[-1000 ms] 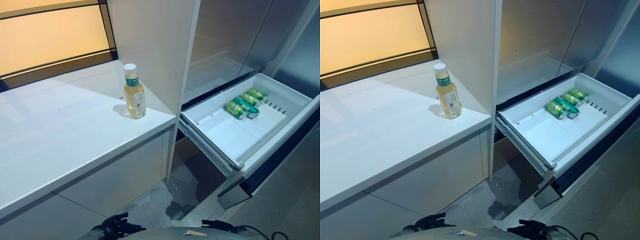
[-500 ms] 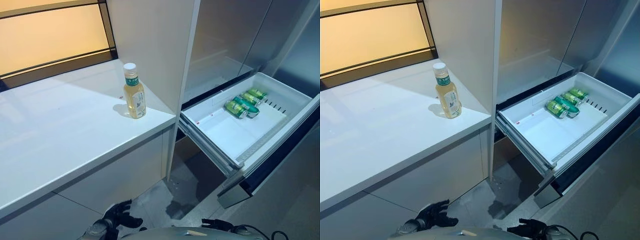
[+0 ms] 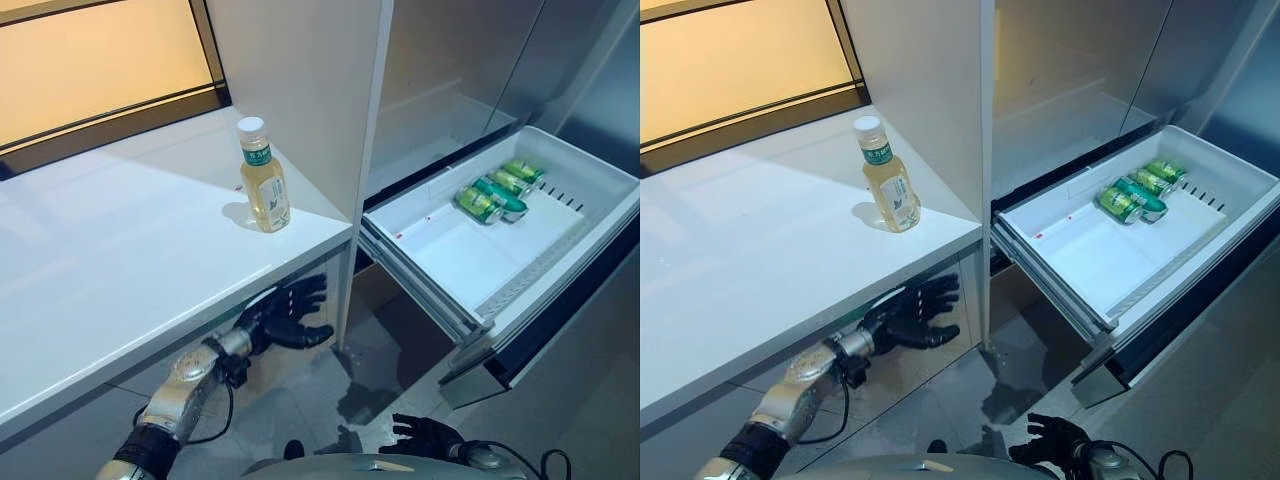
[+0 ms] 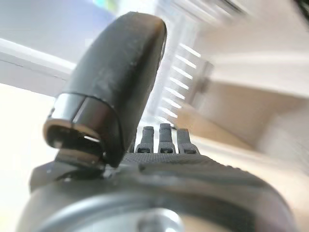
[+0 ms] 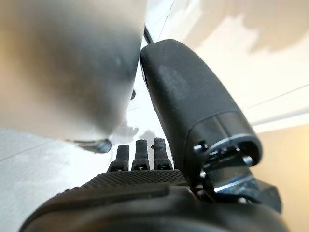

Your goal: Put drinks into fridge and close the fridge

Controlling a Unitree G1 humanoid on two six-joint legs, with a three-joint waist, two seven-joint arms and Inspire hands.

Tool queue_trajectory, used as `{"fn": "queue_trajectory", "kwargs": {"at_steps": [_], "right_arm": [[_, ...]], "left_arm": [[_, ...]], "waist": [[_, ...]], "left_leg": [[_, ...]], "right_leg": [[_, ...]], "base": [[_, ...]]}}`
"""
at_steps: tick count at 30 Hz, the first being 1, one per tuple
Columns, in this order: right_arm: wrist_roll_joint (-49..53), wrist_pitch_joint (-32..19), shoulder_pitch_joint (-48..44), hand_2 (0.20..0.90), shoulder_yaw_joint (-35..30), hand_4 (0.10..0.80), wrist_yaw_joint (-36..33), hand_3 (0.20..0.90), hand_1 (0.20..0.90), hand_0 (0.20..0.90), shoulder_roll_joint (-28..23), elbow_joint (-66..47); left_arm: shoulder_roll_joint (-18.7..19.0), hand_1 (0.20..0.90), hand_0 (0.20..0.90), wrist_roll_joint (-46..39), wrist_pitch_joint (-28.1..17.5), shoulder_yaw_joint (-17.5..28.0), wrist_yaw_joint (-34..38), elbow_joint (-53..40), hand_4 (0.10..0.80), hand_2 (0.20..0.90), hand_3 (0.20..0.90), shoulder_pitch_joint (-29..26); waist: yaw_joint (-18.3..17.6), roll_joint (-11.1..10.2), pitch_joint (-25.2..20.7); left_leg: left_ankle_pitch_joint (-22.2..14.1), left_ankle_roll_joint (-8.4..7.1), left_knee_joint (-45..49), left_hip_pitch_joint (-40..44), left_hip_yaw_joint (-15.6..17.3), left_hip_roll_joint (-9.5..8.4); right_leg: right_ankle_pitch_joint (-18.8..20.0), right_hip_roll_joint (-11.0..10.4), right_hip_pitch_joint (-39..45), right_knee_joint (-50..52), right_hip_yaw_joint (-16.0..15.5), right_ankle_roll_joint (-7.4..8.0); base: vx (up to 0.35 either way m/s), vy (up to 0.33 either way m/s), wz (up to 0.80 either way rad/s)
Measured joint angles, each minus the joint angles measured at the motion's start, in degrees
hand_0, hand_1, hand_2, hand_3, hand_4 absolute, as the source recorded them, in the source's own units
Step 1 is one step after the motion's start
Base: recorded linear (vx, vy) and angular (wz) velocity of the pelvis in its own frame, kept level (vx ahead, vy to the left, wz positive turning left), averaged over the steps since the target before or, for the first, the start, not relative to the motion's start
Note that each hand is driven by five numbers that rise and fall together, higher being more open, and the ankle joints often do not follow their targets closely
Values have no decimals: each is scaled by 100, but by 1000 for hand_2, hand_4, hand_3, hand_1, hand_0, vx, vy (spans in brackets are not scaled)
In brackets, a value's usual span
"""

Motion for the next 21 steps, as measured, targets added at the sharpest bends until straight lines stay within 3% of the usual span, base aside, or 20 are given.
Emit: {"fn": "queue_trajectory", "kwargs": {"at_steps": [5,8,15,21], "right_arm": [[-121,-459,170,900,19,800,-136,900,900,900,28,10],[-312,-627,172,900,130,800,-309,900,900,900,34,0],[-441,-660,218,900,247,800,-531,900,900,900,-28,-67],[-437,-726,225,900,413,800,-639,900,900,900,-44,-45]], "left_arm": [[-10,900,900,-1355,132,38,-67,-1005,800,900,900,-227],[-9,900,900,-1691,-233,63,54,-1345,800,900,900,-526],[59,900,900,-1727,-1055,276,480,-1998,800,900,900,-1088],[125,900,900,-1293,-1775,391,1433,-2415,800,900,900,-1385]], "waist": [[-18,13,-7],[-47,31,-25],[-169,122,-89],[-250,104,-129]], "left_leg": [[0,0,0,45,8,3],[-7,-3,-5,127,15,0],[-7,-2,-3,187,90,14],[-7,-2,-4,224,90,21]], "right_leg": [[2,4,29,-10,13,2],[5,2,104,-19,40,7],[70,16,159,-73,133,18],[81,24,192,-76,143,15]], "base": [[12,4,-1],[11,6,-4],[13,4,-6],[6,0,0]]}}
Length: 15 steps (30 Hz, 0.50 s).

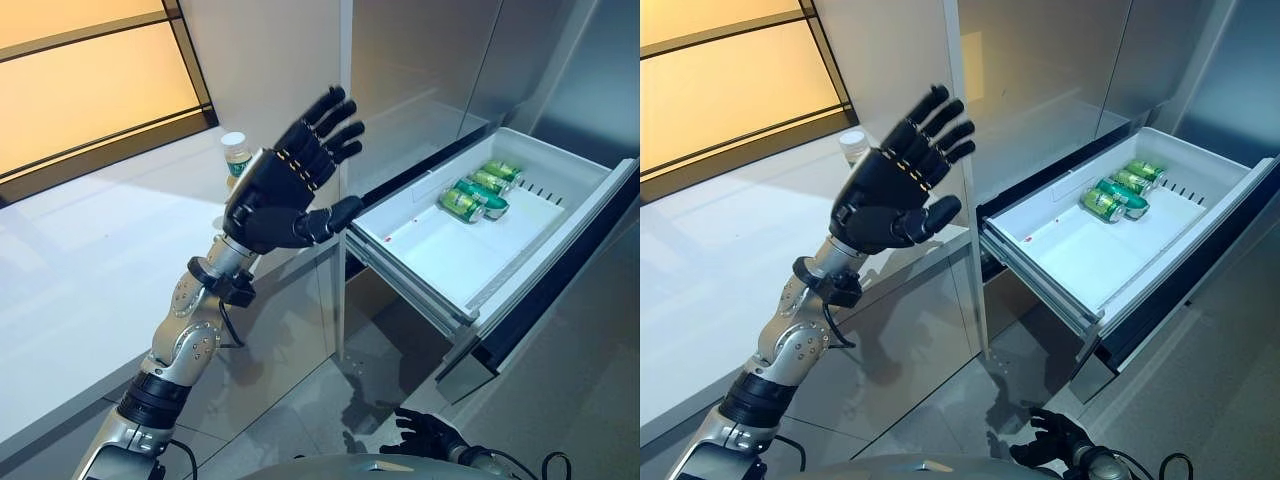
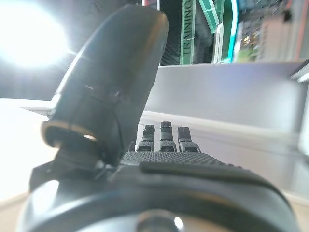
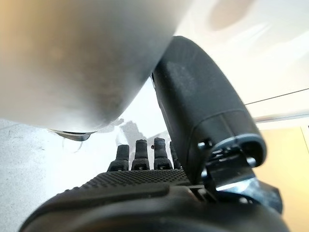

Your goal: Put drinks into fridge and close the fridge

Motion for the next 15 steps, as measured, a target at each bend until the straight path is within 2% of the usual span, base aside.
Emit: {"fn": "queue_trajectory", "kwargs": {"at_steps": [5,9,15], "right_arm": [[10,0,7,900,44,800,-34,900,900,900,10,2],[14,0,14,900,45,800,-35,900,900,900,19,39],[18,2,14,900,59,800,-33,900,900,900,45,102]], "left_arm": [[177,900,900,1222,-452,467,1487,-23,800,900,900,-131],[242,900,900,2176,-695,814,2385,-23,800,900,900,-147],[483,900,900,2576,-655,891,3135,38,800,900,900,-169]], "waist": [[-48,-19,-78],[-35,-35,-110],[-29,-63,-182]], "left_leg": [[0,0,0,0,12,6],[0,0,1,-8,11,4],[-1,-1,0,-13,18,4]], "right_leg": [[4,5,-4,-5,14,-3],[5,4,-9,-6,14,-3],[5,5,-17,-5,22,-3]], "base": [[3,-1,-1],[0,0,0],[0,0,0]]}}
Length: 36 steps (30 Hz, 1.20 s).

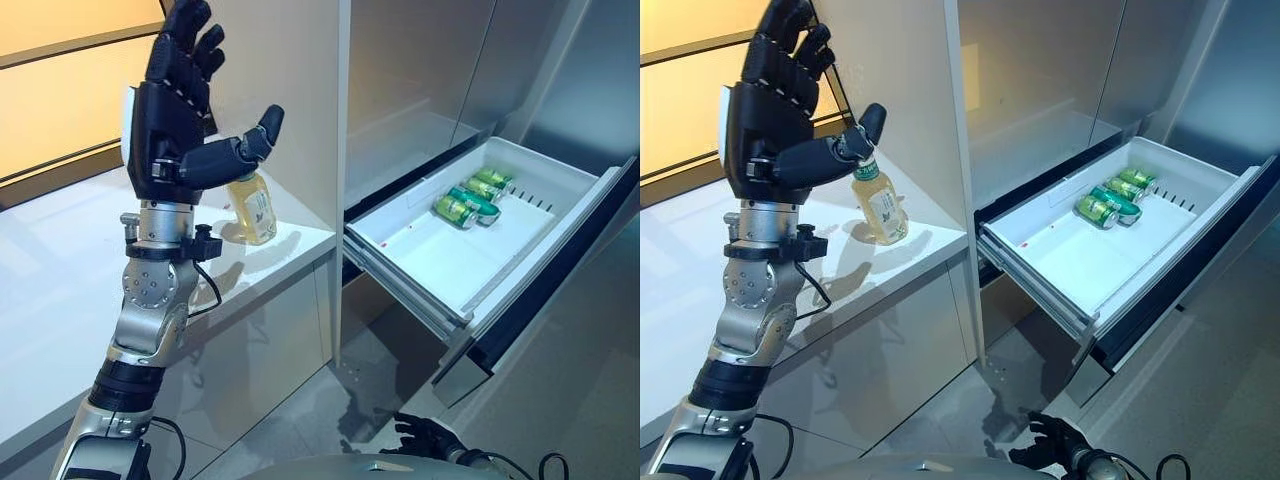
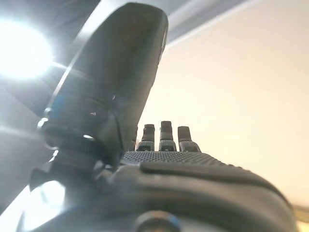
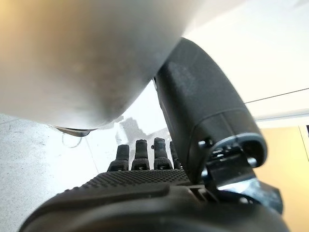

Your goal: Put drinks into fridge and close the fridge

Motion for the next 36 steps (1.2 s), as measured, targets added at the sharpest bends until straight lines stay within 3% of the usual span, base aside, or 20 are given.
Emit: {"fn": "queue_trajectory", "kwargs": {"at_steps": [11,16,36], "right_arm": [[1,27,-13,900,28,800,16,900,900,900,-6,0],[0,42,-23,900,27,800,33,900,900,900,-6,1],[-5,111,-44,900,17,800,62,900,900,900,-6,-1]], "left_arm": [[54,900,900,81,611,8,234,692,800,900,900,-30],[30,900,900,-271,843,-1,198,1003,800,900,900,-30],[-73,900,900,-418,1327,-196,-143,1617,800,900,900,-28]], "waist": [[-12,10,-26],[-16,13,-27],[-30,15,-20]], "left_leg": [[0,-1,0,1,35,9],[0,-1,1,2,36,11],[0,-2,0,18,80,17]], "right_leg": [[6,6,-3,1,9,-8],[6,8,-2,1,8,-8],[7,12,4,6,24,-10]], "base": [[0,0,0],[0,0,0],[0,0,0]]}}
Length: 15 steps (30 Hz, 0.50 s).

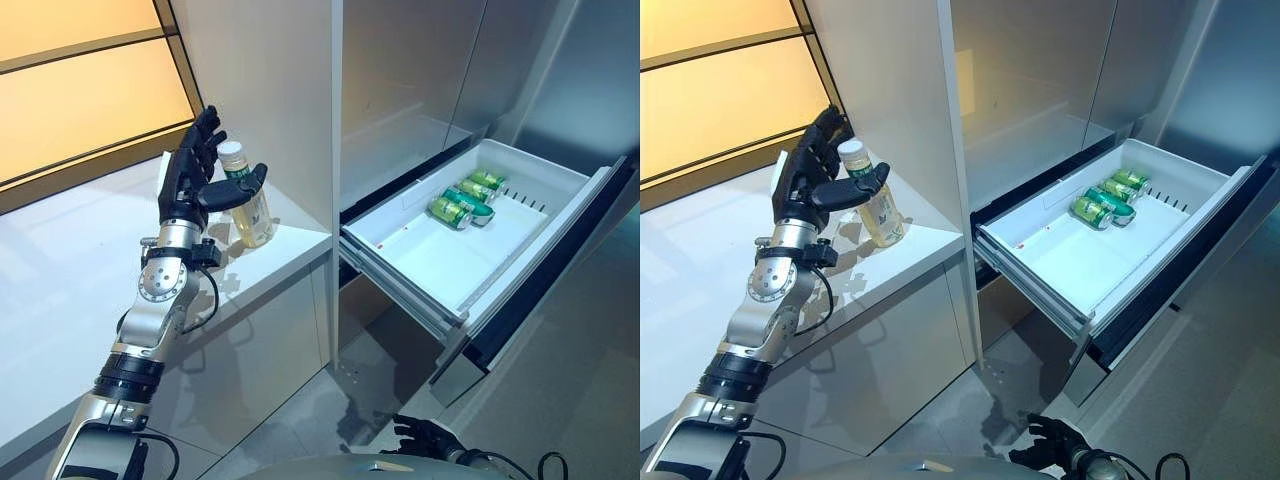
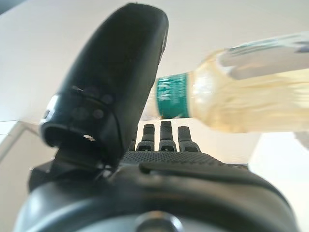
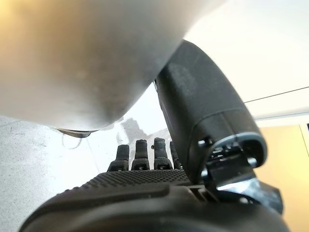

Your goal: Put drinks into fridge and close the fridge

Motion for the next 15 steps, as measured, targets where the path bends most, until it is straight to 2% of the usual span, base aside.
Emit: {"fn": "queue_trajectory", "kwargs": {"at_steps": [15], "right_arm": [[-1,54,11,900,-45,800,57,900,900,900,-2,-32]], "left_arm": [[-25,900,900,46,155,-215,22,394,800,900,900,1]], "waist": [[-24,8,65]], "left_leg": [[-8,-11,-6,18,50,13]], "right_leg": [[3,12,-3,1,43,-4]], "base": [[2,0,0]]}}
